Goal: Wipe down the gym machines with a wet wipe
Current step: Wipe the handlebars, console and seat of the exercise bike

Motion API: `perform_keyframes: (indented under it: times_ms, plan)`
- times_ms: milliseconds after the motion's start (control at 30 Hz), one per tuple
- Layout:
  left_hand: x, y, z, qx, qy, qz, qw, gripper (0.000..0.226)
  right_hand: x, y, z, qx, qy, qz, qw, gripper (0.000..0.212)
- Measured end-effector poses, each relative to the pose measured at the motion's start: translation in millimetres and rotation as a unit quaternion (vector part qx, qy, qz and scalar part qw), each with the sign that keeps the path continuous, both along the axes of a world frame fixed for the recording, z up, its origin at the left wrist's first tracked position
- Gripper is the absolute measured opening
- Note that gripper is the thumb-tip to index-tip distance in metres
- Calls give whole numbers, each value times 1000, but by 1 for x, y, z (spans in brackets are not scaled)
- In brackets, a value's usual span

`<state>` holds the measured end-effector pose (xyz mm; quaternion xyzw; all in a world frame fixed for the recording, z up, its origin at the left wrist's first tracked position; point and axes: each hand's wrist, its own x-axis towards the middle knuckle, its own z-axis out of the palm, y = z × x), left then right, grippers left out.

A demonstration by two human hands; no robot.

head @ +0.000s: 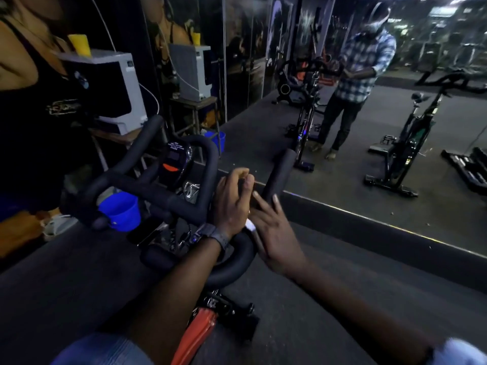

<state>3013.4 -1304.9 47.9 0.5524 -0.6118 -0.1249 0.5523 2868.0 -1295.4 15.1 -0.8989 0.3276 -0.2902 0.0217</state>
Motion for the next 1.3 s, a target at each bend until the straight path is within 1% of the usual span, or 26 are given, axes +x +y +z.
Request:
perform_keyframes:
  times_ms: [67, 133, 167, 200, 233, 300, 333, 400, 433, 500, 567, 633, 700, 733, 767, 800, 867, 900, 933, 967, 1033, 1067, 1133, 1200, 1233, 1300]
  plan:
    - [4, 0, 4, 43, 72, -30, 996, 64, 8, 26, -7, 45, -12, -5, 999, 43]
    - [13, 1, 17, 134, 161, -89, 974, 62, 11, 37, -9, 48, 6, -15, 999, 49]
    - [23, 2, 24, 176, 169, -117, 963, 63, 14, 39, -9, 40, 15, -24, 999, 50]
    - [34, 6, 30, 203, 151, -138, 958, 63, 17, 42, -7, 27, 28, -38, 999, 52]
    - [47, 9, 33, 209, 127, -150, 958, 64, 24, 43, -5, 14, 42, -54, 998, 53]
    - [70, 15, 32, 173, 111, -153, 967, 64, 48, 43, 5, 15, 80, -91, 993, 59]
    - [78, 19, 28, 146, 122, -146, 971, 61, 67, 42, 11, 37, 97, -103, 989, 61]
    - [84, 24, 16, 85, 148, -120, 978, 54, 106, 35, 22, 98, 120, -135, 979, 55]
    - [81, 26, 10, 63, 150, -107, 981, 49, 121, 32, 24, 113, 128, -159, 973, 53]
    - [75, 28, 6, 42, 117, -100, 987, 42, 130, 30, 21, 110, 159, -181, 964, 60]
    - [73, 31, 7, 51, 100, -113, 987, 46, 111, 39, 18, 78, 168, -124, 975, 68]
    - [72, 32, 9, 59, 121, -128, 983, 61, 75, 53, 27, 73, 185, -70, 978, 68]
    - [72, 34, 10, 57, 135, -140, 979, 73, 47, 60, 39, 99, 223, -32, 969, 63]
    - [72, 34, 10, 60, 142, -143, 978, 76, 39, 58, 43, 113, 229, -36, 966, 63]
    - [72, 34, 9, 64, 152, -143, 976, 77, 36, 54, 44, 119, 224, -61, 965, 63]
    - [72, 33, 9, 71, 162, -137, 975, 75, 40, 50, 44, 110, 200, -91, 969, 60]
    - [74, 34, 12, 79, 181, -117, 973, 68, 65, 41, 44, 91, 88, -130, 983, 52]
    - [75, 35, 13, 77, 185, -108, 974, 67, 80, 38, 43, 83, 26, -126, 988, 46]
    - [76, 36, 13, 70, 186, -101, 975, 68, 95, 36, 42, 69, -14, -116, 991, 38]
    - [77, 38, 13, 64, 186, -94, 976, 69, 107, 36, 42, 53, -29, -108, 992, 30]
    - [78, 41, 15, 62, 191, -90, 975, 68, 112, 34, 44, 25, -2, -101, 995, 20]
    - [79, 42, 16, 68, 191, -89, 975, 66, 105, 35, 43, 10, 28, -81, 996, 19]
    - [84, 44, 18, 76, 178, -93, 977, 64, 80, 42, 42, -28, 80, -17, 996, 30]
    - [94, 46, 23, 95, 159, -119, 976, 62, 57, 44, 46, -18, 73, 25, 997, 33]
    - [99, 48, 23, 102, 144, -139, 974, 62, 53, 40, 48, -4, 59, 28, 998, 28]
    - [106, 53, 22, 93, 100, -165, 977, 67, 68, 31, 51, 33, 27, -11, 999, 14]
